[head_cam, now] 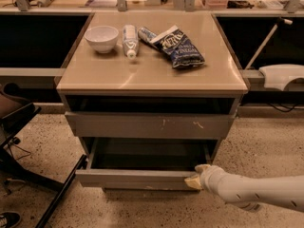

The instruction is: Open middle drawer

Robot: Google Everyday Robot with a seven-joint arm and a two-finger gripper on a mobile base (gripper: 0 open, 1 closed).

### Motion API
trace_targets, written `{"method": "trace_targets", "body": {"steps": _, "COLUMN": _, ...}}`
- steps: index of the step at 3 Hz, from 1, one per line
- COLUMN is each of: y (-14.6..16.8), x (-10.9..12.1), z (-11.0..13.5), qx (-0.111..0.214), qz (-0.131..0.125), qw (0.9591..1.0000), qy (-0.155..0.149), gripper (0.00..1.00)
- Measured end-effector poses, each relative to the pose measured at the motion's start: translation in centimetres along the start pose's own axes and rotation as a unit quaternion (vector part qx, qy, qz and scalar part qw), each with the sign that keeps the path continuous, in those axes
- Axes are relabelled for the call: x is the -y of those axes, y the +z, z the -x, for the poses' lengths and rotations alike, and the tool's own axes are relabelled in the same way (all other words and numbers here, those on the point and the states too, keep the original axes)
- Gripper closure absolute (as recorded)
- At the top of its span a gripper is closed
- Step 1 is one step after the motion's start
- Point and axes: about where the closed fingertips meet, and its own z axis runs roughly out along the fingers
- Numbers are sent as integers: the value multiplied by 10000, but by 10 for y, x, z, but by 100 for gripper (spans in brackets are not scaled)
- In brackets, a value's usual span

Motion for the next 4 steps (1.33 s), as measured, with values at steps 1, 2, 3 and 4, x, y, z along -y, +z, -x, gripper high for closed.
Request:
{"method": "trace_targets", "body": {"steps": 1, "y": 0, "x": 0, "z": 0, "qx": 0, "qz": 0, "qw": 10000, "qy": 0, "gripper": 100}}
{"method": "trace_targets", "body": {"steps": 2, "y": -5, "x": -3, "z": -3, "qx": -15, "qz": -14, "qw": 10000, "qy": 5, "gripper": 100}}
{"method": "trace_targets", "body": {"steps": 3, "y": -11, "x": -7, "z": -8, "qx": -34, "qz": -33, "qw": 10000, "qy": 12, "gripper": 100}}
{"method": "trace_targets", "body": {"steps": 4, "y": -12, "x": -7, "z": -7, "qx": -34, "qz": -33, "qw": 10000, "qy": 12, "gripper": 100}}
